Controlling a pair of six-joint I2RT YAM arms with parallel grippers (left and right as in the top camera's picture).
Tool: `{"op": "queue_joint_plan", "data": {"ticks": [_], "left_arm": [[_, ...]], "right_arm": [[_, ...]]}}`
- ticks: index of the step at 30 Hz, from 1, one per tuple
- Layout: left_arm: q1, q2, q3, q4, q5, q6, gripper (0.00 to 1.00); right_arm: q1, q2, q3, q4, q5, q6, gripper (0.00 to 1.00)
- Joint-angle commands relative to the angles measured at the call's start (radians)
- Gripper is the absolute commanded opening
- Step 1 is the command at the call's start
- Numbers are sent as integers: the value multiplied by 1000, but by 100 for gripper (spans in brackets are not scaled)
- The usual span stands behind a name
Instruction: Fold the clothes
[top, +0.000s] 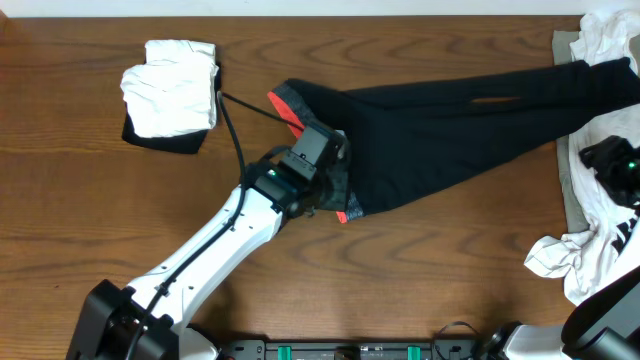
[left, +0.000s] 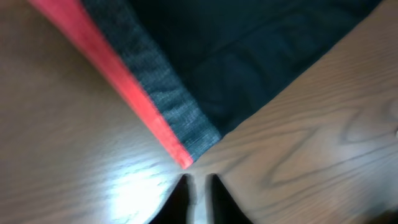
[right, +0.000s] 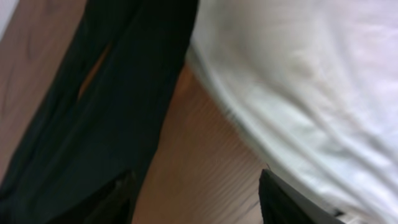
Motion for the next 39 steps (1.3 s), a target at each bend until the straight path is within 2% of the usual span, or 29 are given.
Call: {"op": "queue_joint_plan", "data": {"ticks": [1,4,5,6,16,39], "left_arm": [[-23,1,4,31,-67,-51,6],[-43,30,-3,69,-98,-51,6],[-47,44,-3,76,-97,-52,6],[-52,66,-3,83,-97,-52,6],[-60,284,-3,127,-97,-89,6],[-60,329,-3,176,-97,-115,6]], "right_arm": [[36,-10,8,-24,-41,-6,66],[58,-10,7,-53,-41,-5,82],[65,-10,7,-59,-41,-5,95],[71,-10,7,-61,-40,-6,99],[75,-10,6,-60,-40,-6,99],[75,-10,6,-60,-40,-6,99]]}}
